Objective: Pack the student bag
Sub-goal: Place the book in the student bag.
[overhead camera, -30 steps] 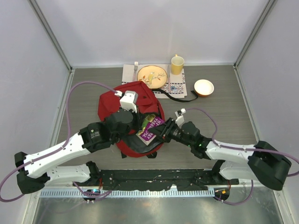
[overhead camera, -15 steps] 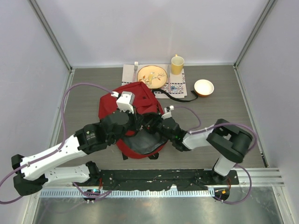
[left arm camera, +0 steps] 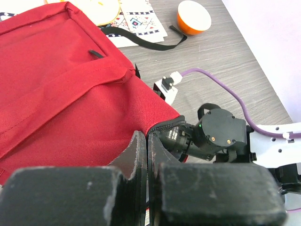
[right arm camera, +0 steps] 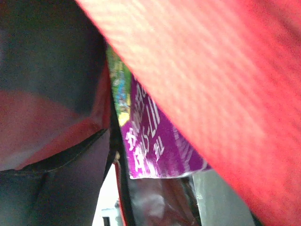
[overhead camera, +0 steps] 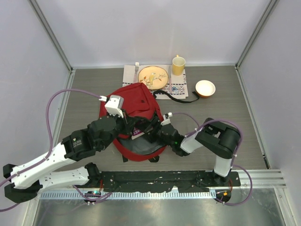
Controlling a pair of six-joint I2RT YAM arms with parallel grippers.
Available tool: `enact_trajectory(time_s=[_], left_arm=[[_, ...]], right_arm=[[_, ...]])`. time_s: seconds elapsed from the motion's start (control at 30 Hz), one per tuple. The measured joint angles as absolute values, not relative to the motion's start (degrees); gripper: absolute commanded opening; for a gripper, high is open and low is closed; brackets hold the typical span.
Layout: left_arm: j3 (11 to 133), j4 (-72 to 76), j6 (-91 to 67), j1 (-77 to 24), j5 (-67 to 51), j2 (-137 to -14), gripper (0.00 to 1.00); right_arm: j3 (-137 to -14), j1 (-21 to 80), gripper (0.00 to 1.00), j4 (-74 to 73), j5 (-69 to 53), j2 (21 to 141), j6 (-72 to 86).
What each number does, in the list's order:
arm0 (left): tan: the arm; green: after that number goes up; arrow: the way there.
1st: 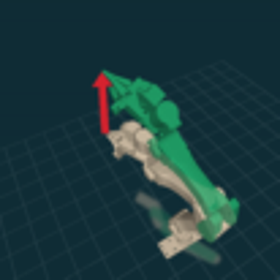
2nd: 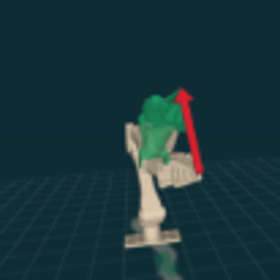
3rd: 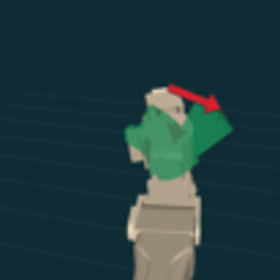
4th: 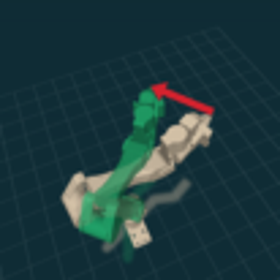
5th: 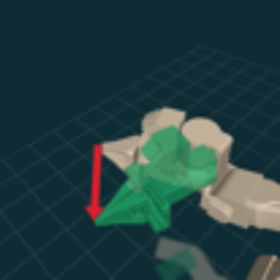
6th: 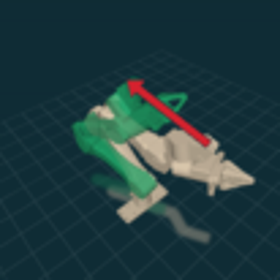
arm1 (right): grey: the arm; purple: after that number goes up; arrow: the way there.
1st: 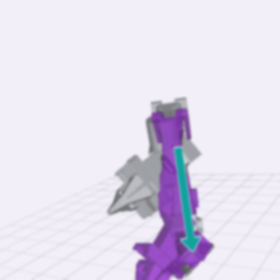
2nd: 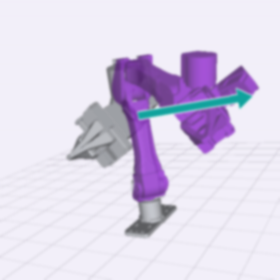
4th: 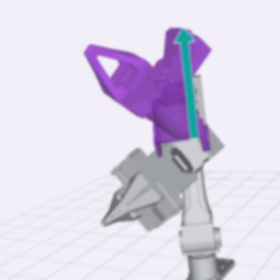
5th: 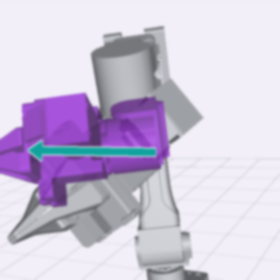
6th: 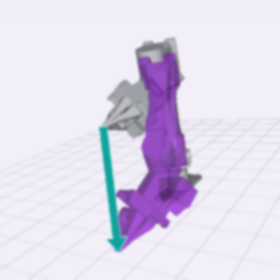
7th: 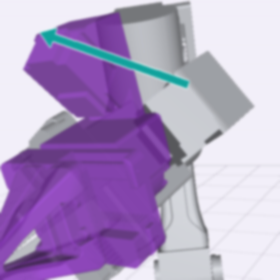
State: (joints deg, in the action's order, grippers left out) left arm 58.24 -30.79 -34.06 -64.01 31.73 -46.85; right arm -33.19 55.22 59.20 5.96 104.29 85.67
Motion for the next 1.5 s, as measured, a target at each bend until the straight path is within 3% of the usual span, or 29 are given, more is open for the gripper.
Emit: enact_trajectory(time_s=[0.33, 0.4, 0.5, 0.53, 0.57, 0.63, 0.7, 0.9, 1.0, 1.13, 1.27, 1.5], left_arm=[[57.9, -30.4, -34.0, -64.0, 31.6, -48.8, 0.0], [57.9, -30.3, -34.0, -64.0, 31.6, -49.0, 0.0], [57.8, -30.2, -34.0, -64.0, 31.4, -49.1, 0.0], [57.8, -30.2, -34.0, -64.0, 31.4, -49.1, 0.0], [57.8, -30.2, -34.0, -64.0, 31.3, -49.1, 0.0], [57.8, -30.2, -34.0, -64.0, 31.1, -49.1, 0.0], [57.8, -30.2, -34.0, -64.0, 30.8, -49.1, 0.0], [57.8, -30.2, -34.6, -64.0, 30.3, -49.2, 0.0], [57.6, -30.1, -35.2, -64.0, 30.2, -49.2, 0.0], [57.5, -30.3, -35.9, -64.0, 30.3, -49.1, 0.0], [56.6, -30.3, -36.8, -64.0, 30.9, -48.7, 0.0], [55.4, -30.2, -37.6, -64.0, 32.1, -48.3, 0.0]], right_arm=[[-25.2, 55.8, 0.72, 61.6, 4.2, 101.9, 85.4], [-25.0, 55.9, 0.64, 61.9, 4.0, 101.4, 85.4], [-24.1, 55.9, 0.43, 62.4, 4.2, 101.0, 85.3], [-24.1, 55.9, 0.3, 62.4, 4.2, 101.0, 85.3], [-24.1, 55.9, 0.23, 62.5, 4.3, 101.0, 85.2], [-24.6, 55.9, 0.13, 62.3, 4.4, 101.1, 85.1], [-26.0, 55.9, 0.12, 61.8, 4.4, 101.7, 85.0], [-35.3, 55.9, 0.2, 60.1, 4.2, 105.0, 83.4], [-38.6, 55.8, 0.43, 59.8, 4.0, 106.2, 82.6], [-36.4, 55.8, 0.54, 58.1, 3.7, 103.9, 79.7], [-29.4, 55.9, 0.61, 49.4, 4.0, 91.8, 74.8], [-26.5, 62.0, 0.66, 22.7, 10.6, 58.9, 64.6]])
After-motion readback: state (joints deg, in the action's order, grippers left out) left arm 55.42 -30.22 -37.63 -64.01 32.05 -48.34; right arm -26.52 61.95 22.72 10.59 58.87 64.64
